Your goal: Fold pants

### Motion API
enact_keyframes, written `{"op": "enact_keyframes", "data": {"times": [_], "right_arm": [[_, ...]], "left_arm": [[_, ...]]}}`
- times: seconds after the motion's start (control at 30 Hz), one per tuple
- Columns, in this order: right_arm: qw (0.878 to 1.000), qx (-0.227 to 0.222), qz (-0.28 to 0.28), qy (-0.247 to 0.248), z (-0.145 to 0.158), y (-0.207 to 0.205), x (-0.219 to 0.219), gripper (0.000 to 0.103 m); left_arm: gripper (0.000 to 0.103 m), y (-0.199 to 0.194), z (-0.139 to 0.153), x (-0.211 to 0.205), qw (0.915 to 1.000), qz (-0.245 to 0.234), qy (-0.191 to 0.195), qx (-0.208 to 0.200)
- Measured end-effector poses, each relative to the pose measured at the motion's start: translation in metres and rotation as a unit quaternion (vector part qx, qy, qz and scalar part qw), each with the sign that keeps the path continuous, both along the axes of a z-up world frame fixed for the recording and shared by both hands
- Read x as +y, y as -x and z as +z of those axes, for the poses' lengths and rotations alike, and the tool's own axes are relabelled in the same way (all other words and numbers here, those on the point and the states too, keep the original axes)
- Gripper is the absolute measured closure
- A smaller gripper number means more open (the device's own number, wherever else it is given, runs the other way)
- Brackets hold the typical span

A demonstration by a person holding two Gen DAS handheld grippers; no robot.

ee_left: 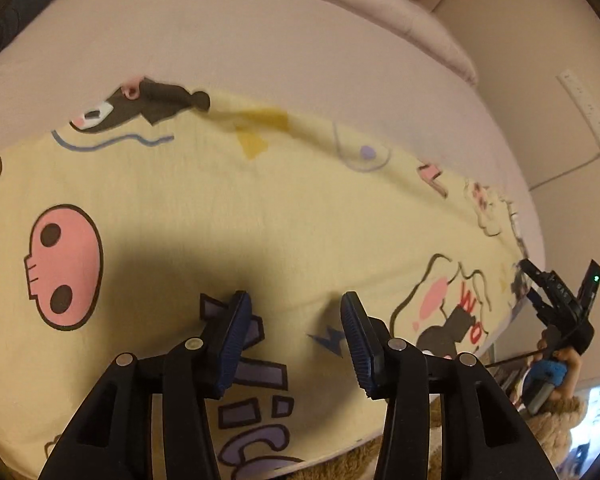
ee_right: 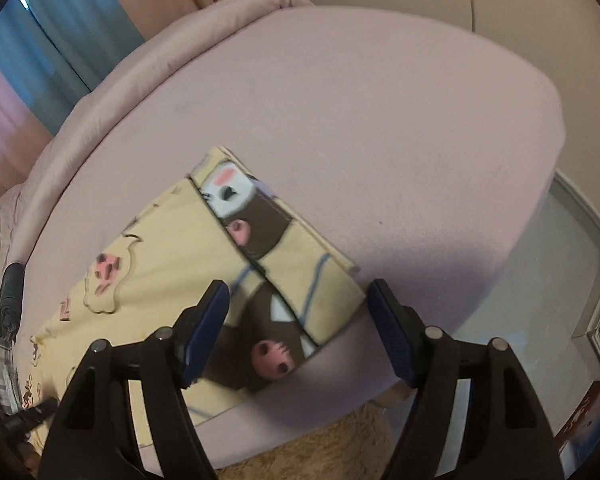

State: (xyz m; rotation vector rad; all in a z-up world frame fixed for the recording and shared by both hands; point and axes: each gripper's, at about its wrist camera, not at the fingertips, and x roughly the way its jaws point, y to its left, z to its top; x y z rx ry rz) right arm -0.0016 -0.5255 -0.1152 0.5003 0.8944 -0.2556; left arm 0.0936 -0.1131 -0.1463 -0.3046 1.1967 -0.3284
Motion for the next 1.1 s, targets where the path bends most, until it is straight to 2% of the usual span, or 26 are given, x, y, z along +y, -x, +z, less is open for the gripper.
{"op": "enact_keyframes", "data": {"times": [0.1, 0.13, 0.17, 0.23, 0.27, 0.3, 0.4, 0.47, 0.53, 0.57, 0.6, 0.63, 0.7, 0.8, 0.83, 0.87, 1.0, 1.07, 1.1], "right_arm": [[1.0, -0.018, 0.023, -0.005, -0.002, -0.002, 0.009, 0.032], [0.999, -0.02, 0.026, 0.003, -0.001, -0.004, 0.013, 0.04], [0.999, -0.02, 0.029, 0.008, -0.001, -0.007, 0.014, 0.062], [0.998, -0.036, 0.038, -0.03, 0.0, -0.011, 0.019, 0.088], [0.997, -0.044, 0.036, -0.043, 0.003, -0.009, 0.018, 0.088], [0.997, -0.055, 0.045, -0.033, 0.012, -0.011, 0.026, 0.088], [0.989, -0.097, 0.11, -0.001, 0.044, -0.013, 0.067, 0.088], [0.972, -0.134, 0.189, -0.023, 0.069, -0.013, 0.11, 0.088], [0.949, -0.146, 0.272, -0.061, 0.08, -0.014, 0.15, 0.088], [0.934, -0.142, 0.318, -0.084, 0.08, -0.014, 0.173, 0.088], [0.916, -0.134, 0.362, -0.106, 0.076, -0.013, 0.2, 0.088], [0.905, -0.124, 0.389, -0.12, 0.069, -0.013, 0.217, 0.088], [0.889, -0.091, 0.429, -0.132, 0.046, -0.016, 0.251, 0.088], [0.885, -0.009, 0.45, -0.123, -0.008, -0.018, 0.292, 0.087], [0.887, 0.008, 0.447, -0.118, -0.023, -0.019, 0.298, 0.087], [0.89, -0.011, 0.439, -0.123, -0.024, -0.016, 0.298, 0.087], [0.89, -0.03, 0.44, -0.117, -0.005, -0.011, 0.293, 0.088], [0.886, -0.05, 0.451, -0.096, 0.009, -0.004, 0.299, 0.087], [0.88, -0.061, 0.464, -0.079, 0.016, 0.002, 0.305, 0.087]], "left_arm": [[0.057, 0.002, -0.002, 0.005, 0.9998, 0.011, 0.017, 0.004], [0.057, 0.001, 0.0, 0.005, 0.9997, 0.013, 0.019, 0.006], [0.057, 0.0, 0.001, 0.004, 0.9997, 0.013, 0.019, 0.007], [0.057, 0.001, 0.005, 0.002, 0.9997, 0.011, 0.017, 0.011], [0.057, 0.0, 0.007, 0.003, 0.9997, 0.012, 0.017, 0.015], [0.057, 0.001, 0.009, 0.002, 0.9995, 0.014, 0.02, 0.021], [0.057, 0.003, 0.014, 0.013, 0.9968, 0.026, 0.066, 0.037], [0.056, 0.006, 0.018, 0.02, 0.9955, 0.037, 0.08, 0.037], [0.052, 0.009, 0.023, 0.027, 0.9955, 0.046, 0.078, 0.028], [0.049, 0.011, 0.025, 0.031, 0.9954, 0.049, 0.08, 0.022], [0.049, 0.012, 0.027, 0.036, 0.9948, 0.052, 0.087, 0.016], [0.047, 0.014, 0.027, 0.04, 0.994, 0.056, 0.093, 0.012], [0.044, 0.015, 0.026, 0.048, 0.9924, 0.065, 0.104, 0.012], [0.041, 0.01, 0.013, 0.053, 0.9892, 0.074, 0.123, 0.03], [0.041, 0.008, 0.008, 0.053, 0.9884, 0.076, 0.126, 0.039], [0.041, 0.007, 0.005, 0.05, 0.9877, 0.076, 0.129, 0.046], [0.041, -0.003, 0.006, 0.035, 0.9862, 0.052, 0.15, 0.048], [0.039, -0.007, 0.01, 0.032, 0.9816, 0.041, 0.18, 0.047], [0.038, -0.011, 0.011, 0.029, 0.9772, 0.032, 0.203, 0.053]]}}
